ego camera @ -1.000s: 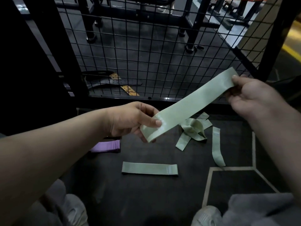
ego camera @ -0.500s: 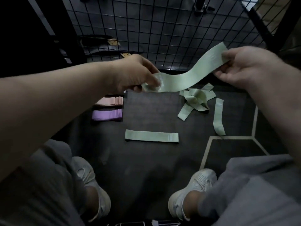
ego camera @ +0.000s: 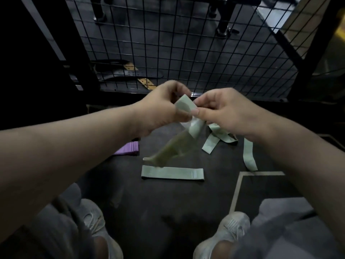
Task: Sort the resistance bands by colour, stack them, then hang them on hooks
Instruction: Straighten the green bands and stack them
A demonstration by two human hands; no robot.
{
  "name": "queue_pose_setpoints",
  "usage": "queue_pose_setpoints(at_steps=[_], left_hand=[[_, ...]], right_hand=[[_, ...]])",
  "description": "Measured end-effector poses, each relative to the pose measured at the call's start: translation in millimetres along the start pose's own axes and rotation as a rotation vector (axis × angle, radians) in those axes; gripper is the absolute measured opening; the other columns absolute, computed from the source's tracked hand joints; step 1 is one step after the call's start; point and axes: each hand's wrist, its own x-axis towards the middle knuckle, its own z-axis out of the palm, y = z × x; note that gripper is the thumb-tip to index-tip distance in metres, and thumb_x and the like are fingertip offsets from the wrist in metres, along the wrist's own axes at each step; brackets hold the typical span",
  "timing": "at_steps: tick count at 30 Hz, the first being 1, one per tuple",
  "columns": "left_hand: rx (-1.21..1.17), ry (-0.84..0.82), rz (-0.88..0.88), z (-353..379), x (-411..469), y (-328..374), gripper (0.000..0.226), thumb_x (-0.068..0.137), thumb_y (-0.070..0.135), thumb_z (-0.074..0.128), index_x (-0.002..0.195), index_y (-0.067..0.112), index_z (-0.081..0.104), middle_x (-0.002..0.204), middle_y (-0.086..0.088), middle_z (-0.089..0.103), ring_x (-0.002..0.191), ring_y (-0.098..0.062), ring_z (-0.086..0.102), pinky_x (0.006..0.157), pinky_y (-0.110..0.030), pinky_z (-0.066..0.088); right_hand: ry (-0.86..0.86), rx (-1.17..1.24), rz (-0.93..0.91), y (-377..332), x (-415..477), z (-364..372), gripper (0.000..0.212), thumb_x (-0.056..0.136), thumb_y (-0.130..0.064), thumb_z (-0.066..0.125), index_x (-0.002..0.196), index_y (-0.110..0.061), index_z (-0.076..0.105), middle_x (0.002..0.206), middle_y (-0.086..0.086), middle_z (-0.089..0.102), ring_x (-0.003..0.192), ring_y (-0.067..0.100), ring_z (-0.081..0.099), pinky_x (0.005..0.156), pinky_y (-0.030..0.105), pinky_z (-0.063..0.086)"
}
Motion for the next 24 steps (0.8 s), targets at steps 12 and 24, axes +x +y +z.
queue_pose_setpoints(at_steps=[12, 24], left_hand=[[-0.232, -0.196, -0.23, 22.9, -11.8, -16.6, 0.028, 0.098, 0.01, 0.054, 0.122, -0.001, 0.062, 0.113, -0.021, 0.07, 0.11, -0.038, 0.066, 0.1, -0.054, 0.049], [0.222, -0.25, -0.535, -16.9, -0.6, -92.7, 0.015, 0.086, 0.013, 0.073, 0.096, 0.002, 0.072, 0.082, -0.012, 0.071, 0.073, -0.023, 0.066, 0.065, -0.03, 0.055]], right_hand=[[0.158, 0.28, 0.169, 8.2, 4.9, -3.0, 0.015, 0.087, -0.032, 0.071, 0.091, -0.017, 0.073, 0.101, 0.017, 0.073, 0.082, 0.026, 0.062, 0.062, 0.033, 0.045], [0.635, 0.707, 0.579, 114.8, 67.6, -9.5, 0.003, 0.096, -0.01, 0.059, 0.099, -0.01, 0.059, 0.095, 0.01, 0.066, 0.07, 0.017, 0.064, 0.043, 0.021, 0.049]])
